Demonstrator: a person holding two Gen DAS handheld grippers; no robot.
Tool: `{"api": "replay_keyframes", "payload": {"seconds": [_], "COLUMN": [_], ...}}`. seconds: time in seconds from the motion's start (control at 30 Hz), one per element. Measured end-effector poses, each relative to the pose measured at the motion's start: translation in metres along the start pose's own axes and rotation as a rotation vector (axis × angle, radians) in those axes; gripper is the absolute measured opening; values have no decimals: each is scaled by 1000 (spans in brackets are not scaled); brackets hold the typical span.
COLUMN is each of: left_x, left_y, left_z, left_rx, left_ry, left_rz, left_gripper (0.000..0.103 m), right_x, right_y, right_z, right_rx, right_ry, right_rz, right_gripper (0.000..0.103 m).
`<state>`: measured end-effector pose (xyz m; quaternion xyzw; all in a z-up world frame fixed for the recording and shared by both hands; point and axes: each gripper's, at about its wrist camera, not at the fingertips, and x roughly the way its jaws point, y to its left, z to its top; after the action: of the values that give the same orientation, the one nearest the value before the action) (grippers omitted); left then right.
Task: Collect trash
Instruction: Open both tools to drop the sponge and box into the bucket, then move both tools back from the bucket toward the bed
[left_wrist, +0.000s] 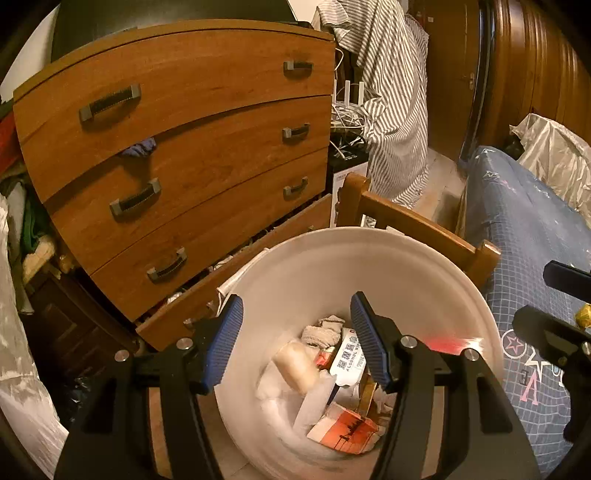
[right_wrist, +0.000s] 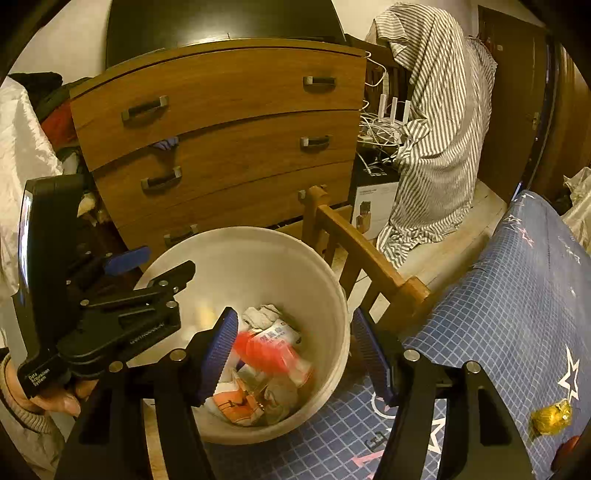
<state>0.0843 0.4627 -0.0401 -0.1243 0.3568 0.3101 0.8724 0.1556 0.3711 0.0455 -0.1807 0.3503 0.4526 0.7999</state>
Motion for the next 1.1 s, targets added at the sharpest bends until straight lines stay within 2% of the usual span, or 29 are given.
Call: {"api": "replay_keyframes", "payload": {"seconds": [0.33,0.43,0.57,0.63,0.73,0.83,0.97,1.1], "left_x": [-4,-11,-23,-29,-42,-53,-65,-72], "left_y": [-2,-8,-29,-42,-73,-108,-164,-217], "left_z": [-1,-4,-9,-12,-20,-31,-53,-75], "left_rx": [-11,-17,-1,7,36,81,169,270], "left_ry": [-1,-10,-30,-39,-58,-63,-51,-35], "left_rz": [-1,-11,-29,-45,-86,-141,-232,-308], "left_gripper": [58,58,58,58,64,67,71,74], "right_x": [-11,-22,-48,-68,-95,-124,-158,-197], "right_y": [-15,-26,-48,-63,-85,-114,-158,-219], "right_z": [-11,-24,-49,-66,-93,-126,-178,-251], "right_rx": [35,65,108,140,170,199,241,299], "right_ry": [-23,-51,-123,-177,-239,-272,-253,-187], "right_rz": [-9,-39,-124,-178,-257,-326,-382,-447], "right_gripper": [66,66,66,66,66,66,66,70]}}
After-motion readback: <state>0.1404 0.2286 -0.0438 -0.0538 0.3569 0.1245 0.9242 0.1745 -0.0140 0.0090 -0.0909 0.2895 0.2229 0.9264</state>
